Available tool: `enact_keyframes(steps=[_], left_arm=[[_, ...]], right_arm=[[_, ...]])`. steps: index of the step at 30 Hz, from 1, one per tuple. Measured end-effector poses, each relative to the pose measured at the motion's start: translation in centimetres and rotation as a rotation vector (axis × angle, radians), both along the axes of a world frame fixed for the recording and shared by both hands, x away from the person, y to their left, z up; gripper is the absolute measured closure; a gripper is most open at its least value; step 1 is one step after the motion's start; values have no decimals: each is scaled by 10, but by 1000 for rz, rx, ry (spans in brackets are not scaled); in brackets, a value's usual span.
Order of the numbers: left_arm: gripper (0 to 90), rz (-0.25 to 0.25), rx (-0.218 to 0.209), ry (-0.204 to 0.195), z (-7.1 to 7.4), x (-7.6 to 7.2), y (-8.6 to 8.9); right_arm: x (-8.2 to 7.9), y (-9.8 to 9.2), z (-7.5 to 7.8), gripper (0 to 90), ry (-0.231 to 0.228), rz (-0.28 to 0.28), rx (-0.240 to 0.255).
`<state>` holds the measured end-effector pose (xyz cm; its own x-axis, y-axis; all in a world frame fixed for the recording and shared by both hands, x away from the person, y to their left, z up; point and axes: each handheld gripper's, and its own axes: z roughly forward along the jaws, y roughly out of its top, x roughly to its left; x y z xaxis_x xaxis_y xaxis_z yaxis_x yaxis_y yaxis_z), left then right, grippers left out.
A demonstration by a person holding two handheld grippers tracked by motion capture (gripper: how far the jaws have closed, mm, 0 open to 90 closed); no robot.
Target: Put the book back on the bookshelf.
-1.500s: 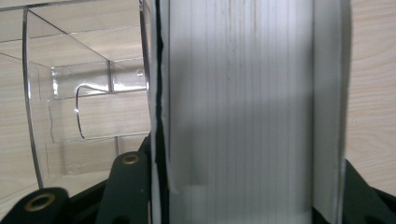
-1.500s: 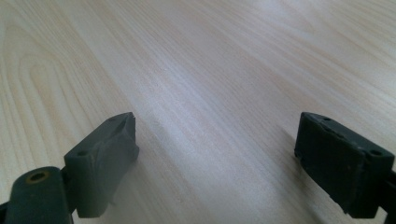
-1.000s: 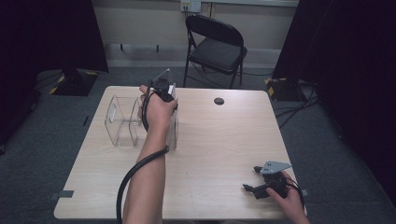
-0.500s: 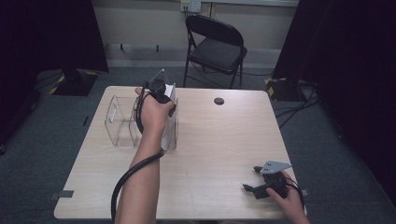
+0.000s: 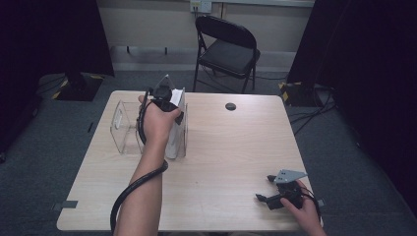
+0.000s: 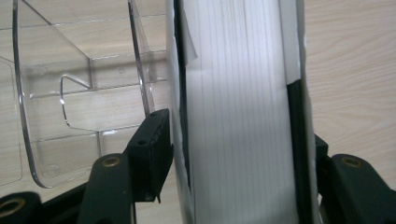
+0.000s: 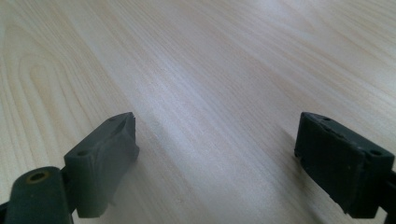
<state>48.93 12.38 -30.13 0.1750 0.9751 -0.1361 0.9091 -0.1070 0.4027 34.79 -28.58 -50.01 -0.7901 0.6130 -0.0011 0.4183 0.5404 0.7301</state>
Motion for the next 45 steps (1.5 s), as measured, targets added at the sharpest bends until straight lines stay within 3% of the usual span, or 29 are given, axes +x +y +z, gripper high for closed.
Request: enact_keyframes(steps=[8, 16, 22, 26, 35, 45], left_arm=[[406, -44, 8, -9, -1, -4, 0], [398, -49, 20, -13, -4, -11, 2], [395, -69, 6, -20, -2, -18, 2], [389, -87, 26, -24, -3, -23, 2], [378, -103, -11, -24, -8, -34, 10], [355, -123, -20, -38, -10, -43, 16]], right_arm=[[0, 0, 0, 121, 0, 0, -2], [0, 0, 0, 121, 1, 0, -1], [0, 0, 0, 121, 0, 1, 1], [0, 0, 0, 120, 1, 1, -1], [0, 0, 0, 121, 1, 1, 0], [0, 0, 0, 120, 0, 1, 0]])
